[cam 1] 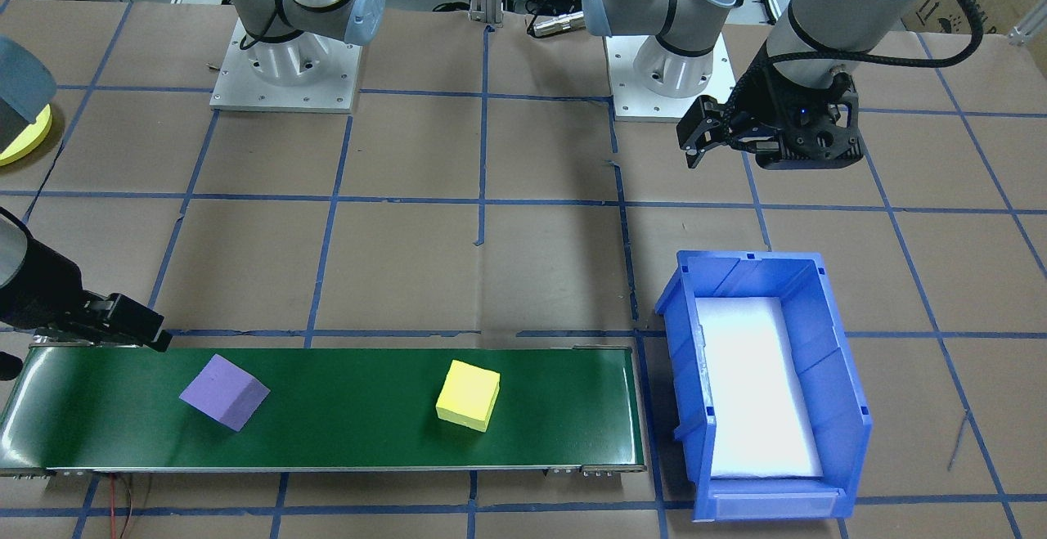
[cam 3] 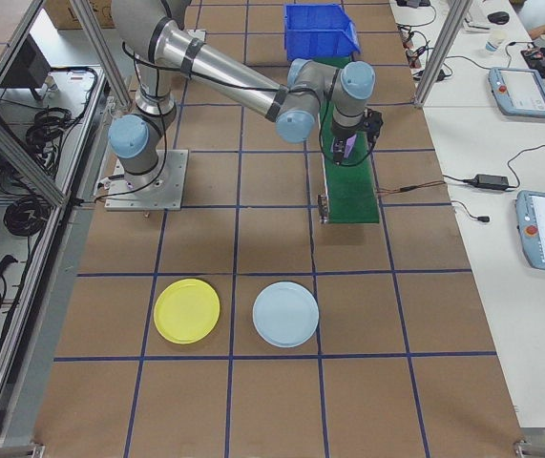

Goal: Move block left to right into plate

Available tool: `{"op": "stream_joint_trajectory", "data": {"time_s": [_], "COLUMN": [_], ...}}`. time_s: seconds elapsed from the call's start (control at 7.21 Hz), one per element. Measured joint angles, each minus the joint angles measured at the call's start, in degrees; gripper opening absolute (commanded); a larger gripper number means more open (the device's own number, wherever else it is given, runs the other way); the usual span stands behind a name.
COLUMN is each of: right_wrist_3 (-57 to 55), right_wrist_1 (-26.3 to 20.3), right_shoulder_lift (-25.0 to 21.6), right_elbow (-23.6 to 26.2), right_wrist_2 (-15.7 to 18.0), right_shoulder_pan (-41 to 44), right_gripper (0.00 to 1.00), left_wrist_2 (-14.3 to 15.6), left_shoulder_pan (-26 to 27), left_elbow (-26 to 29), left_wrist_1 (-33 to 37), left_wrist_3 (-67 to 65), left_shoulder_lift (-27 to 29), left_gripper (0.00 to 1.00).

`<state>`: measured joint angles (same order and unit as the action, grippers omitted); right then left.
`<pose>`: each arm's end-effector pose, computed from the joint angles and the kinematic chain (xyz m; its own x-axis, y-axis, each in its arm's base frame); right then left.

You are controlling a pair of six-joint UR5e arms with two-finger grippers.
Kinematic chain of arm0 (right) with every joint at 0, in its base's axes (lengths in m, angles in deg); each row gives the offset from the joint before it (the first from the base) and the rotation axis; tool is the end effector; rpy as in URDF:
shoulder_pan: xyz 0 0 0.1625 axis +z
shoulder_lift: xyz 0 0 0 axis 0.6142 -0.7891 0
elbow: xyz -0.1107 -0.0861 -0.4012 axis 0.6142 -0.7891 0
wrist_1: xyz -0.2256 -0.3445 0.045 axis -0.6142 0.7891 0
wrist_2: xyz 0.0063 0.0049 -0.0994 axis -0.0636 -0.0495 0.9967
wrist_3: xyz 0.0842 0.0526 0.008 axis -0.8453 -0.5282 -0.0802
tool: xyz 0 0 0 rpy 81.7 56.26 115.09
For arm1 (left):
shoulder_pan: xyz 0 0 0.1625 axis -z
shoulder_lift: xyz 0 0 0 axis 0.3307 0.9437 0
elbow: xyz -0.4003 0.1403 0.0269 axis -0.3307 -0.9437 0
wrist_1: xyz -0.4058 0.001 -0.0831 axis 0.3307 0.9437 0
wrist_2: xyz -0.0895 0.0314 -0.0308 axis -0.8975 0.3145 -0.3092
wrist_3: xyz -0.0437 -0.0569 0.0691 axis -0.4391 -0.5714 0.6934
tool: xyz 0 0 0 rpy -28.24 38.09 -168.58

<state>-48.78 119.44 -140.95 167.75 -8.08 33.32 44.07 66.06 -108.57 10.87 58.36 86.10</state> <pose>-0.0470 -0.6265 0.3269 -0.9528 0.1816 -0.2434 0.1873 0.9823 -0.0002 -0.0928 -0.4847 0.4590 -0.9988 -0.0470 -0.0110 -0.0480 0.9902 0.1315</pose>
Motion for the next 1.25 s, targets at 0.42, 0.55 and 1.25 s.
{"op": "stream_joint_trajectory", "data": {"time_s": [0.42,0.55,1.25], "right_wrist_3": [-0.5,-1.0,-1.7], "right_wrist_1": [3.0,4.3,10.6], "right_shoulder_lift": [2.3,3.1,7.7], "right_elbow": [0.5,0.5,-0.2], "right_wrist_2": [-2.5,-2.9,-5.3], "right_shoulder_pan": [0.0,0.1,0.1], "right_gripper": [1.00,1.00,0.97], "left_wrist_2": [-0.2,-0.5,-0.9], "left_shoulder_pan": [-0.1,-0.1,-0.4], "left_elbow": [-0.1,-0.2,-0.3], "left_wrist_1": [0.0,0.0,0.0], "left_wrist_3": [0.1,0.1,0.5], "left_shoulder_lift": [-0.1,-0.1,-0.1], "left_gripper": [1.00,1.00,1.00]}}
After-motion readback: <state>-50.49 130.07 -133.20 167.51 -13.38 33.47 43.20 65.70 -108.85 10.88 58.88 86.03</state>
